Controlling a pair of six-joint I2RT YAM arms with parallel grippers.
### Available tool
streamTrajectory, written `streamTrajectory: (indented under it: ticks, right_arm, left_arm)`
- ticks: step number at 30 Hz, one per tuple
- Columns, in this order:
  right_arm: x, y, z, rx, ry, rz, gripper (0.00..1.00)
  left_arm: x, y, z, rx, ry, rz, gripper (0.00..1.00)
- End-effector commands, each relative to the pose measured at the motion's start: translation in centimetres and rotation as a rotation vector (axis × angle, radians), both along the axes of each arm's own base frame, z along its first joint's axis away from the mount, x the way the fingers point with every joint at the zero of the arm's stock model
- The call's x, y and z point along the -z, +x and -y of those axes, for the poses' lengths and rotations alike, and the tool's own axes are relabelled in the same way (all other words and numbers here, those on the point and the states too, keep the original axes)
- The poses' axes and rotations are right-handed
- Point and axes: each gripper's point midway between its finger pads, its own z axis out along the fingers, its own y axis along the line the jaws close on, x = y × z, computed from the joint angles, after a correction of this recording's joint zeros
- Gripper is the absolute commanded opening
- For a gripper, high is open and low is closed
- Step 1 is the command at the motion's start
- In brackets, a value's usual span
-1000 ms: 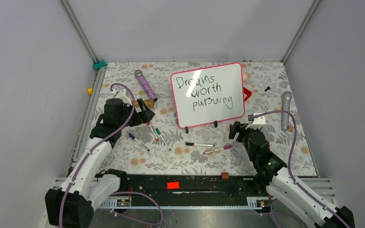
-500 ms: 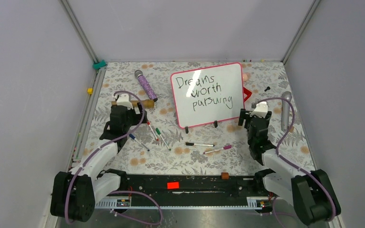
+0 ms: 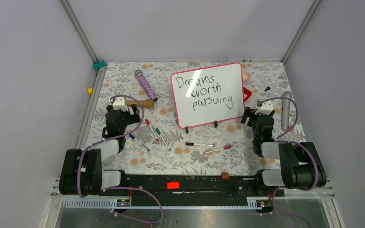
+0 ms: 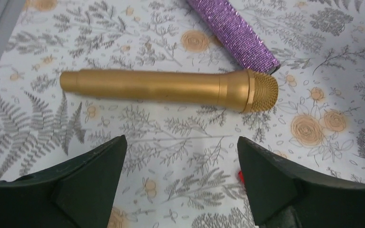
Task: Write a sentence on the whiteboard
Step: Reset both arms
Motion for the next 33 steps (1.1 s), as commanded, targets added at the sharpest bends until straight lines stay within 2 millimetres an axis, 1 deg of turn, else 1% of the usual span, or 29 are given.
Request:
streamTrajectory:
  ticks: [1, 2, 3, 4, 5, 6, 7, 13, 18, 21, 33]
  right_arm:
    - [-3.0, 2.1, 0.3, 0.036, 0.032, 0.093, 0.93]
    - [-3.0, 2.1, 0.6, 0.052, 0.034, 0.093, 0.99]
    - [-3.0, 2.1, 0.7, 0.065, 0.034, 0.089, 0.99]
    - [-3.1, 2.1, 0.8, 0.067, 0.035, 0.09, 0.99]
    - [-3.1, 2.2, 0.8, 0.067, 0.035, 0.092, 1.0]
    - [-3.1, 2.2, 0.8, 0.067, 0.034, 0.09, 0.99]
    - [-3.1, 2.1, 0.8, 0.066, 0.034, 0.09, 0.99]
    - [-3.1, 2.2, 0.8, 0.067, 0.034, 0.09, 0.99]
    - [-3.1, 2.2, 0.8, 0.067, 0.035, 0.091, 0.99]
    - [-3.1, 2.2, 0.8, 0.067, 0.034, 0.091, 1.0]
    - [-3.1, 2.2, 0.8, 0.066, 0.034, 0.092, 0.99]
  left_arm:
    - [-3.5, 2.2, 0.3, 0.039, 0.03, 0.206, 0.91]
    - [-3.7, 2.0, 0.2, 0.028, 0.025, 0.244, 0.92]
    - [-3.9, 2.2, 0.1, 0.024, 0.027, 0.252, 0.92]
    - [-3.5, 2.1, 0.0, 0.021, 0.03, 0.221, 0.97]
    - [-3.7, 2.1, 0.0, 0.019, 0.03, 0.244, 0.99]
    - [-3.9, 2.1, -0.1, 0.005, 0.026, 0.246, 0.99]
    - [-3.5, 2.1, -0.2, -0.001, 0.028, 0.228, 0.99]
    - [-3.7, 2.1, -0.1, 0.002, 0.028, 0.236, 0.99]
    - [-3.8, 2.0, -0.3, -0.055, 0.059, 0.247, 0.99]
    - [-3.8, 1.9, -1.2, -0.116, 0.046, 0.248, 0.99]
    - [-3.8, 1.9, -1.3, -0.12, 0.048, 0.247, 0.99]
